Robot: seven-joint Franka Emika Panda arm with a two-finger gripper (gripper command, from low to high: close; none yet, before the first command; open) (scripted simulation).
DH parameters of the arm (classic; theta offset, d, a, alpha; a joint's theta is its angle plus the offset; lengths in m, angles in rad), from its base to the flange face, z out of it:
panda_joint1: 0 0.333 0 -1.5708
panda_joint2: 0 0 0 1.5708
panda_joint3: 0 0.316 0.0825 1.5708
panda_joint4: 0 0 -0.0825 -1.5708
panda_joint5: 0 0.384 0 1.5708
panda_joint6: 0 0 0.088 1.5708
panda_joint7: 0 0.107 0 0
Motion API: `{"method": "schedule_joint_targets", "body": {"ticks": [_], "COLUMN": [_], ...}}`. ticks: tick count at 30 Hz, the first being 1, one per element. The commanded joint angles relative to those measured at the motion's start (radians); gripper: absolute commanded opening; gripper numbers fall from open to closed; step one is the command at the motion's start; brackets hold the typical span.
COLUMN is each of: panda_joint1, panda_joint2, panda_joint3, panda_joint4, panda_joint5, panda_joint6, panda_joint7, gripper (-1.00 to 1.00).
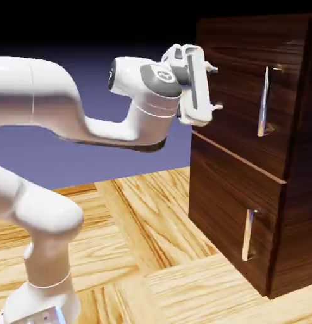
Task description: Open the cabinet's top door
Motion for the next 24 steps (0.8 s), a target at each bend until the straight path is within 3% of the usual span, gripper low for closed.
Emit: {"method": "schedule_joint_targets", "body": {"ticks": [1, 17, 24], "panda_joint1": [0.015, 0.249, 0.435], "panda_joint2": [-0.007, -0.111, -0.064], "panda_joint3": [-0.017, -0.295, -0.403], "panda_joint4": [0.010, 0.165, 0.288], "panda_joint5": [-0.044, -0.740, -0.772], "panda_joint6": [0.000, 0.001, -0.035], "panda_joint7": [-0.022, -0.377, -0.377], "gripper": [0.00, 0.00, 0.00]}}
